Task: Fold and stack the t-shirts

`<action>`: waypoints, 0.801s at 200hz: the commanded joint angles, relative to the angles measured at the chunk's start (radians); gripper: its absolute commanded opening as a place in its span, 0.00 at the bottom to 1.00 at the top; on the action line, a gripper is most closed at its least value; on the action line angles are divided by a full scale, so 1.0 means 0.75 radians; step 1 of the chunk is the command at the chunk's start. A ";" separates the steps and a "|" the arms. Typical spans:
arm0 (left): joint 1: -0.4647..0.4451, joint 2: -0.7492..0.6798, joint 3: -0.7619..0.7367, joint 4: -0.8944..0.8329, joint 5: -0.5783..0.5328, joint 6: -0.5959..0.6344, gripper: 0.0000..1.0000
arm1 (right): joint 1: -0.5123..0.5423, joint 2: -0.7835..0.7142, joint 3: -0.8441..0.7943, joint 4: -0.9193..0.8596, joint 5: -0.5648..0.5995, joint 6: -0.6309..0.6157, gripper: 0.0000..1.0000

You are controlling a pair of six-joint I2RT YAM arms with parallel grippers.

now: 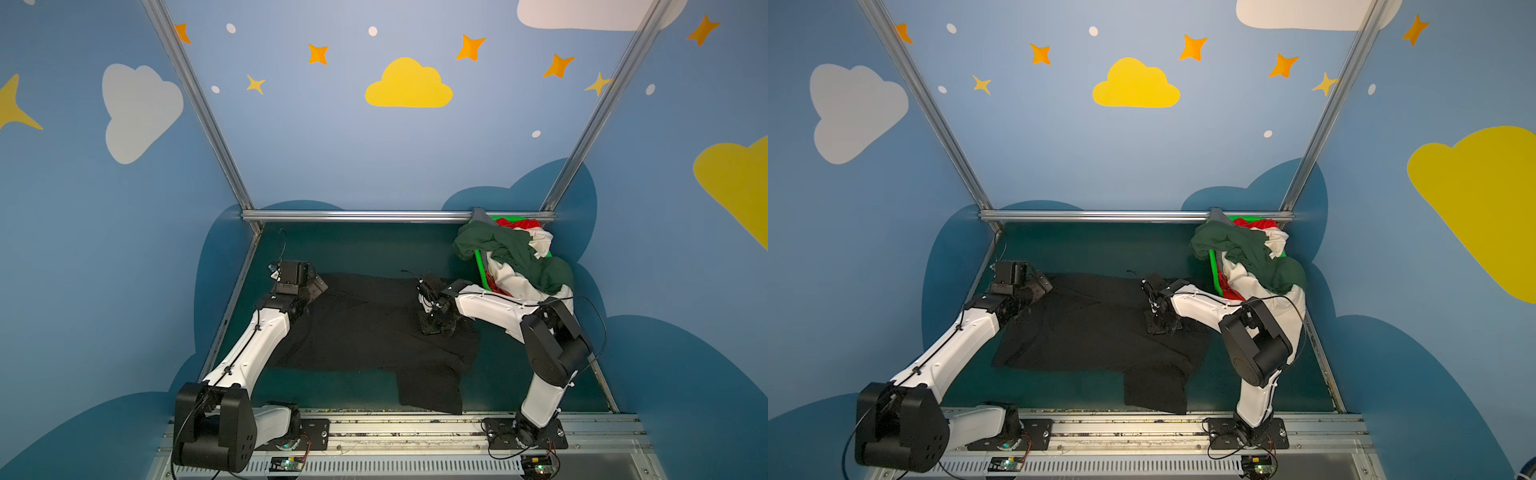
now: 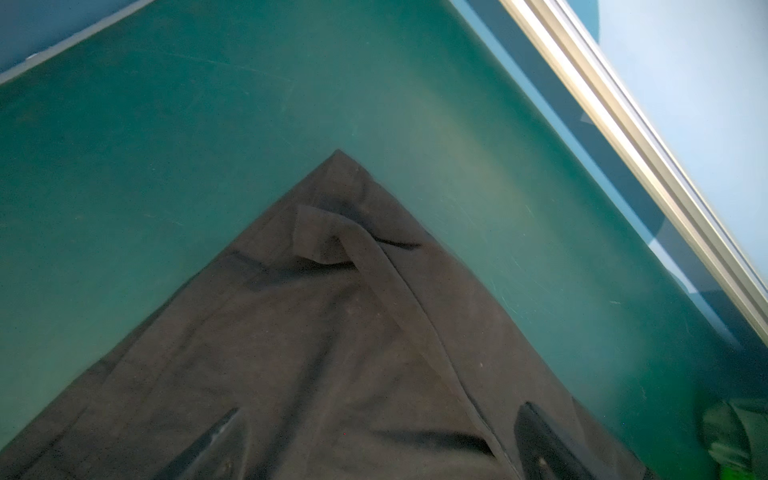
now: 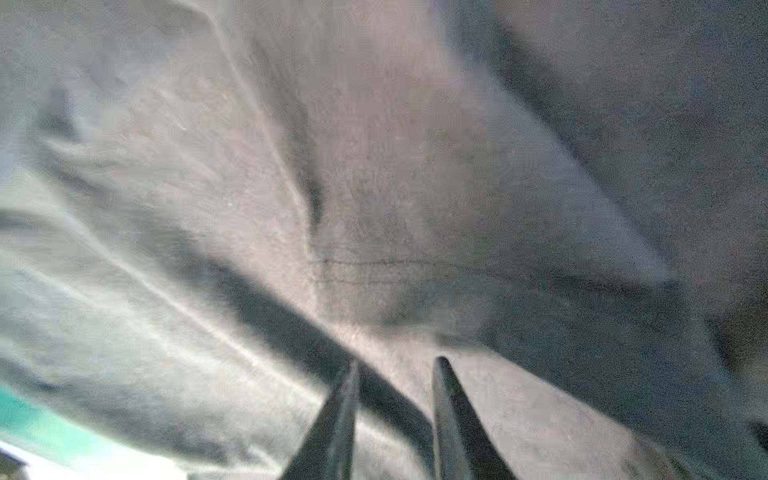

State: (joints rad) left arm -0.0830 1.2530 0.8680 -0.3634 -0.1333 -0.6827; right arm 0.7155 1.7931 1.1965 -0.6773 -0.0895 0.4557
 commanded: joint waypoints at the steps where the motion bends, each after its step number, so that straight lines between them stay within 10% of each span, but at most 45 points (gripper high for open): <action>1: 0.058 0.038 0.020 -0.015 0.018 -0.029 1.00 | -0.038 -0.132 0.084 -0.036 -0.021 0.006 0.45; 38: 0.140 0.105 0.078 0.000 0.040 -0.065 1.00 | -0.178 -0.172 0.117 -0.010 0.007 0.071 0.63; 160: 0.379 0.591 0.264 0.066 0.363 -0.227 0.90 | -0.332 0.134 0.119 0.086 -0.031 0.206 0.49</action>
State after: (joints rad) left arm 0.1822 1.6596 1.0245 -0.3302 0.0654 -0.8169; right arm 0.4702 1.8694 1.2911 -0.6395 -0.0837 0.5850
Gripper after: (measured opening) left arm 0.910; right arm 0.495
